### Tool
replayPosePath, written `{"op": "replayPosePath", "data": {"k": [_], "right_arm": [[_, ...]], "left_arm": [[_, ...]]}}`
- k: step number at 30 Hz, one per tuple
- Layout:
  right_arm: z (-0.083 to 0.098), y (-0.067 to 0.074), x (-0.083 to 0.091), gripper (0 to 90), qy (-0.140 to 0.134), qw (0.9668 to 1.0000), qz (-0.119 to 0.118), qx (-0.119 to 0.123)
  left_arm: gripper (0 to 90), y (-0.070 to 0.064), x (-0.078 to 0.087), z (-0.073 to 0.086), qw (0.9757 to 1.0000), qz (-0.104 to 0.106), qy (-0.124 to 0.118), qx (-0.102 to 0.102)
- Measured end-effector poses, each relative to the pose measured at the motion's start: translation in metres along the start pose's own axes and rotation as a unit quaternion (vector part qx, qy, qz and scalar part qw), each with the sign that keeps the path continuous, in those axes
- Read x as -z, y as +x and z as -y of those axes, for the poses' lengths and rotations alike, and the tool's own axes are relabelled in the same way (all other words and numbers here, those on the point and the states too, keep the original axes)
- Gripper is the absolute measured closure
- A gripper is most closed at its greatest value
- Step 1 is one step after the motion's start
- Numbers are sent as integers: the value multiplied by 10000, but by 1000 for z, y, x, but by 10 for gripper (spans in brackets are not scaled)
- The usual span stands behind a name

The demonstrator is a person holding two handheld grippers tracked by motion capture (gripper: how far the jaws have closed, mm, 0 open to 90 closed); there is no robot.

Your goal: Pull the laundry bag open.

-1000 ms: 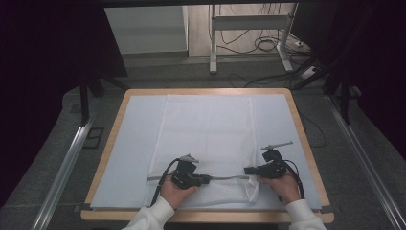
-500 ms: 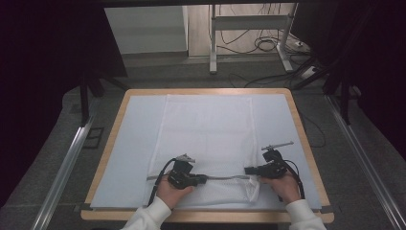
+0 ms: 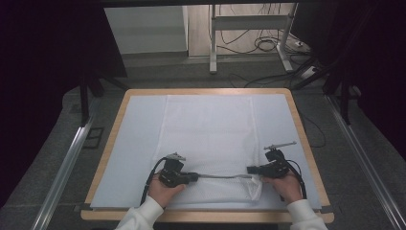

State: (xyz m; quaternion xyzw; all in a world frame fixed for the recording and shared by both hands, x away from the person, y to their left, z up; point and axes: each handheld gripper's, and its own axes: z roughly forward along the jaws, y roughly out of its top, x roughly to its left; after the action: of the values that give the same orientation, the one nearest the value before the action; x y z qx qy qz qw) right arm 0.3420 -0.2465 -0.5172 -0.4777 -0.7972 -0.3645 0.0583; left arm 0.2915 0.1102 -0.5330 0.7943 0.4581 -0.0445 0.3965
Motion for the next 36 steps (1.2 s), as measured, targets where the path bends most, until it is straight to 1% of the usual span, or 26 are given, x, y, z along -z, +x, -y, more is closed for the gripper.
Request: {"op": "replayPosePath", "data": {"k": [5, 10, 11, 15, 18, 23, 28, 30, 32, 36], "right_arm": [[0, 1, 0, 885, 4, 10000, 14, 9], [0, 1, 1, 885, -2, 10000, -1, 9], [0, 1, 1, 885, 0, 10000, -4, 11], [0, 1, 0, 885, 0, 10000, 0, 18], [0, 1, 1, 885, -6, 10000, -4, 18], [0, 1, 0, 885, 10, 10000, -2, 28], [0, 1, 1, 885, -5, 10000, -3, 28], [0, 1, 1, 885, -16, 10000, -11, 28], [1, 1, 1, 885, -27, 10000, -14, 28], [1, 1, 2, 885, -30, 10000, -13, 24]], "left_arm": [[871, 3, 3, 2, 10000, -26, 21, -11], [871, 7, 8, 4, 10000, -53, 30, 27], [871, 8, 8, 4, 10000, -59, 5, 66], [870, 11, 11, 7, 9999, -79, 52, 40], [870, 12, 13, 9, 9999, -69, 54, 61], [870, 13, 17, 12, 9999, -147, 21, 36], [871, 15, 23, 15, 9999, -152, -19, 64], [871, 15, 26, 15, 9998, -189, -49, 45], [871, 16, 28, 16, 9997, -218, -70, 56], [870, 20, 32, 19, 9996, -212, -97, 131]]}}
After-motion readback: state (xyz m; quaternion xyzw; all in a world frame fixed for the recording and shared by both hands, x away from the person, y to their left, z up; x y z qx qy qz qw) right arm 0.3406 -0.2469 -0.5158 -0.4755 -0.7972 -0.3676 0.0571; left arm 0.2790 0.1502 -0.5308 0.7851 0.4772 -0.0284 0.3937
